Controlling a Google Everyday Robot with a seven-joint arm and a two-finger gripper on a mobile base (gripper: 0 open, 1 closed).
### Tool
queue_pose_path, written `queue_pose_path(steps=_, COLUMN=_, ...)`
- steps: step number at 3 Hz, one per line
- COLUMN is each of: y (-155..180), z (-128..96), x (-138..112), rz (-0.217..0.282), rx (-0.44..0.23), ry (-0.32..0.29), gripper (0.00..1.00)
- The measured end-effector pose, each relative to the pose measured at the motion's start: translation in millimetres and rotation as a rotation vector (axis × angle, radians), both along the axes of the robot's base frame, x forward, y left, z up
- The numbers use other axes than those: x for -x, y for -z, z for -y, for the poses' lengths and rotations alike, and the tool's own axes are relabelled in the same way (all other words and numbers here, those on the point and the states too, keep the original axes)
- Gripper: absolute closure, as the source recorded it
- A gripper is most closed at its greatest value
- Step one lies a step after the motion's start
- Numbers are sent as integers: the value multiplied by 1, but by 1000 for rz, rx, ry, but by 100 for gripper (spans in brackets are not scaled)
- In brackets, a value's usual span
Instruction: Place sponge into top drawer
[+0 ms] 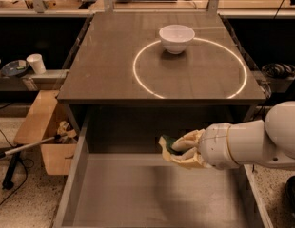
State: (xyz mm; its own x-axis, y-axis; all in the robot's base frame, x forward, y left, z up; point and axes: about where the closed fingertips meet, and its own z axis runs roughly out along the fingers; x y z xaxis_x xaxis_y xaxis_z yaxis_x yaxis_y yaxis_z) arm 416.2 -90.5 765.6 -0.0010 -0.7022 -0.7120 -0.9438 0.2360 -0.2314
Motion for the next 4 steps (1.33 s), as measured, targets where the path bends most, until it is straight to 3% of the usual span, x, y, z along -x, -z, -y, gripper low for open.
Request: queue_pose_path(steps=4, y=42, z=-11, x=-5, rz=-38, rx=-1, ry=2, gripper=100)
